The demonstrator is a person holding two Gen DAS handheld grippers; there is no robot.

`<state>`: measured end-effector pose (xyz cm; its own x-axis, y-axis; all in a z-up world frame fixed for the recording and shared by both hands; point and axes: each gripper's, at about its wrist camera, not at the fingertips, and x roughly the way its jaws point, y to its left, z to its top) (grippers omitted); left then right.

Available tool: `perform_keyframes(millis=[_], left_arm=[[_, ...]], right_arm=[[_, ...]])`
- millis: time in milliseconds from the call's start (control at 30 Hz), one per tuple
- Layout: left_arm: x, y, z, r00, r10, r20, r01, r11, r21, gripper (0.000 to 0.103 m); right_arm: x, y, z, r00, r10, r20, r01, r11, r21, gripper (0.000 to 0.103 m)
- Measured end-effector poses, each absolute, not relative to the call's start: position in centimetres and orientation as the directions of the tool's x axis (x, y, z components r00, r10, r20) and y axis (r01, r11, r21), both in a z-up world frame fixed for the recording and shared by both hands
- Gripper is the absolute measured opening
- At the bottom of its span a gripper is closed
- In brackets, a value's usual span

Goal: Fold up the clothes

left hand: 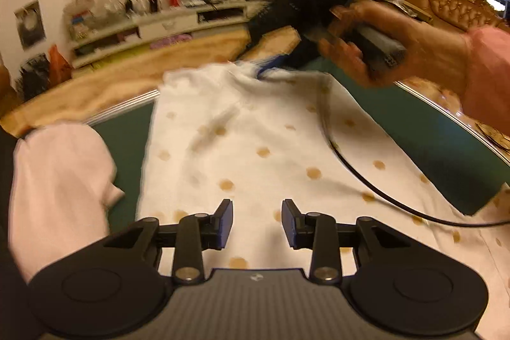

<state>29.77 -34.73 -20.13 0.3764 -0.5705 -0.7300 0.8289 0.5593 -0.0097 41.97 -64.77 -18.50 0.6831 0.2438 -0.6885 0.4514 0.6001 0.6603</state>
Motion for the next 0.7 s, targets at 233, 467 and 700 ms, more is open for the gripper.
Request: perform_keyframes(millis=[233, 467, 700], left_arm=[[30.0, -34.7, -21.0, 0.422, -0.524, -0.74, 0.792, 0.611, 0.018, 0.04], [32.1, -34.6, -20.5, 0.425, -0.543, -0.725, 0.772, 0.635, -0.023, 0.041], [34.0, -36.7, -20.7, 0.449, -0.52, -0.726, 0.75, 0.661, -0.01, 0.041]], right_arm=[[44.8, -64.6, -16.9, 0.856, 0.354, -0.377, 0.19, 0.464, 0.865, 0.048], [40.7, -64.4, -16.8, 0.766, 0.351, -0.539, 0.235, 0.627, 0.743, 0.051], [40.9, -61.7, -18.7, 0.629, 0.435, -0.644, 0.332, 0.599, 0.729, 0.051]])
